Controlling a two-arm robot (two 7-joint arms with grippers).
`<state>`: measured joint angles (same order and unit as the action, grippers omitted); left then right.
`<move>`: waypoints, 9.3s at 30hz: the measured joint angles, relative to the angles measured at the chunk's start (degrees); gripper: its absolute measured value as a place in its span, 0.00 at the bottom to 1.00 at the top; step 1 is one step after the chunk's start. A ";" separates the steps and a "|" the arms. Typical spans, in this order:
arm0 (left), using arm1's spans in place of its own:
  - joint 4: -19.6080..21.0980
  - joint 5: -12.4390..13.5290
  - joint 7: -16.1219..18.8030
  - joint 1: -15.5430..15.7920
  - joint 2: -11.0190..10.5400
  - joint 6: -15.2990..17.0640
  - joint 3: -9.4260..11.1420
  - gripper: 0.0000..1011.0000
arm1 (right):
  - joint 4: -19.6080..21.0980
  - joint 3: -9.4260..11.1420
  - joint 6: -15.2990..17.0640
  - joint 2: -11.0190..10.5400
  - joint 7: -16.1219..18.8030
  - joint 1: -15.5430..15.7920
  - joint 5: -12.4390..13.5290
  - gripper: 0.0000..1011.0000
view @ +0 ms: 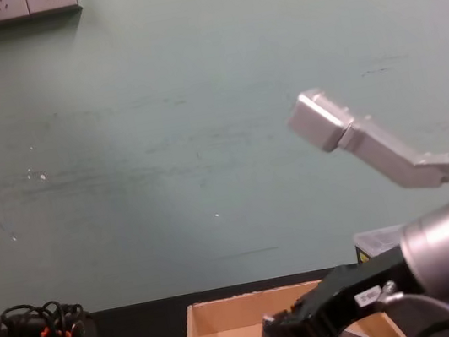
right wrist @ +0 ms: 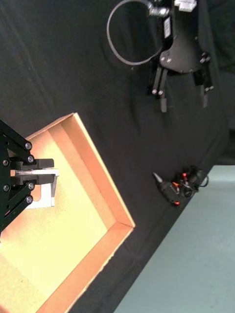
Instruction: Use one hand to pick up the angle iron from the table and place it into the box.
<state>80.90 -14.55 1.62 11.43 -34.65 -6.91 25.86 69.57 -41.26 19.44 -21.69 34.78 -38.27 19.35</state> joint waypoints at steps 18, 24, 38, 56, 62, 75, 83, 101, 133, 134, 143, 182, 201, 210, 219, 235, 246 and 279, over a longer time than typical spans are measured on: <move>0.00 0.00 0.00 0.00 0.00 0.00 0.00 1.00 | -7.92 -0.15 -0.28 4.11 0.29 -2.06 -3.90 0.06; 0.00 0.00 0.00 0.00 0.00 0.00 0.00 1.00 | -8.06 0.45 -0.08 4.24 0.79 -1.75 -4.48 0.09; 0.00 0.00 0.00 0.00 0.00 0.00 0.00 1.00 | -2.93 3.26 -1.00 2.41 0.44 0.71 -4.41 0.52; 0.00 0.00 0.00 0.00 0.00 0.00 0.00 1.00 | 15.67 3.47 2.05 -9.94 9.57 5.76 0.84 0.99; 0.00 0.00 0.00 0.00 0.00 0.00 0.00 1.00 | 18.06 0.67 2.76 -12.94 14.15 4.36 1.02 0.99; 0.00 0.00 0.00 0.00 0.00 0.00 0.00 1.00 | 14.98 -5.59 3.44 -13.16 19.12 -0.18 -0.45 0.99; 0.00 0.00 0.00 0.00 0.00 0.00 0.00 1.00 | 8.63 -9.51 2.51 -9.94 20.65 -3.38 -1.49 0.99; 0.00 0.00 0.00 0.00 0.00 0.00 0.00 1.00 | -0.15 -13.77 0.47 -5.06 21.32 -6.74 -1.79 0.99; 0.00 0.00 0.00 0.00 0.00 0.00 0.00 1.00 | -0.23 -14.34 -0.37 -5.82 21.12 -6.72 -0.89 0.34; 0.00 0.00 0.00 0.00 0.00 0.00 0.00 1.00 | -0.23 -14.34 -0.37 -5.82 21.12 -6.72 -0.89 0.30; 0.00 0.00 0.00 0.00 0.00 0.00 0.00 1.00 | -0.10 -14.34 -0.38 -5.87 20.78 -6.61 -0.79 0.08; 0.00 -0.01 0.00 0.00 0.00 0.00 0.00 1.00 | 4.57 2.19 -2.01 -3.93 -4.78 -0.84 1.72 0.08; 0.00 0.00 0.00 0.00 0.00 0.00 0.00 1.00 | -17.68 2.37 -6.52 8.23 -7.19 -6.99 -2.67 0.08; 0.00 -0.01 0.00 0.00 0.00 0.00 0.00 1.00 | -23.49 2.51 -7.52 10.64 -6.35 -8.14 -4.24 0.08; 0.00 -0.01 0.00 0.00 0.00 0.00 0.00 1.00 | -24.48 3.21 -7.04 11.05 -5.66 -7.90 -5.46 0.08; 0.00 0.00 0.00 0.00 0.00 0.00 0.00 1.00 | -20.91 6.01 -7.05 10.29 -5.06 -5.53 -6.46 0.47; 0.00 0.00 0.00 0.00 0.00 0.00 0.00 1.00 | -6.48 11.29 -8.21 6.31 -9.37 2.83 -5.61 0.81; 0.00 0.00 0.00 0.00 0.00 0.00 0.00 1.00 | 14.88 27.59 -23.78 -0.92 -25.08 30.82 -8.50 0.99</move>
<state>80.90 -14.55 1.62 11.43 -34.65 -6.91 25.86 84.45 -13.67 -4.34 -22.61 9.69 -7.45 10.85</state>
